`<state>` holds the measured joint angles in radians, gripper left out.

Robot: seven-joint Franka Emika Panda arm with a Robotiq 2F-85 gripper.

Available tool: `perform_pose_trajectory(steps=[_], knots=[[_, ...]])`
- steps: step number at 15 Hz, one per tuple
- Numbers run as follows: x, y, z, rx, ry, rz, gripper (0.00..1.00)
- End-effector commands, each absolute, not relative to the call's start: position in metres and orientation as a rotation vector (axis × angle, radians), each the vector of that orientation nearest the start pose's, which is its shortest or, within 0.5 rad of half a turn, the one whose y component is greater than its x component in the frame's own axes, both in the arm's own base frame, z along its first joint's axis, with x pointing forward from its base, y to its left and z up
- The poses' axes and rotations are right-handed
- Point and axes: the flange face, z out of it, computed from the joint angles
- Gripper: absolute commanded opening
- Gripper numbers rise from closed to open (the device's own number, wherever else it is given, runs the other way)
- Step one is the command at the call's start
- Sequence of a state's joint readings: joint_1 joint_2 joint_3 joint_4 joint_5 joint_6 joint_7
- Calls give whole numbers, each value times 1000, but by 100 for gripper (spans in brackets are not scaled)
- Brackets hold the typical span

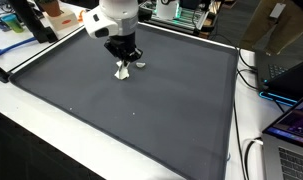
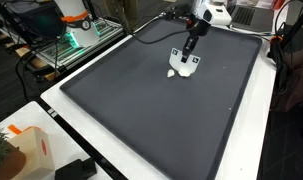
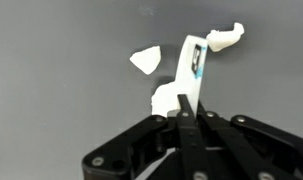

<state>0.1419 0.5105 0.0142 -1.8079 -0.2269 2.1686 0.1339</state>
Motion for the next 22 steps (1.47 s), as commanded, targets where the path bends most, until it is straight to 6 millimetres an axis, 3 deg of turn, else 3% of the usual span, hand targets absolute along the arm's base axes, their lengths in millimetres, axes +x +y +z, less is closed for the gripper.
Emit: perform_pose_trajectory(steps=[1, 5, 8, 14, 18, 22], knots=[[658, 103, 235, -3328, -263, 140, 1], [673, 104, 231, -3352, -216, 50, 1], [679, 102, 229, -3378, -180, 80, 1], [667, 84, 227, -3385, -179, 567, 1], [653, 77, 211, -3291, -268, 889, 1], [656, 78, 208, -3281, -234, 796, 1]])
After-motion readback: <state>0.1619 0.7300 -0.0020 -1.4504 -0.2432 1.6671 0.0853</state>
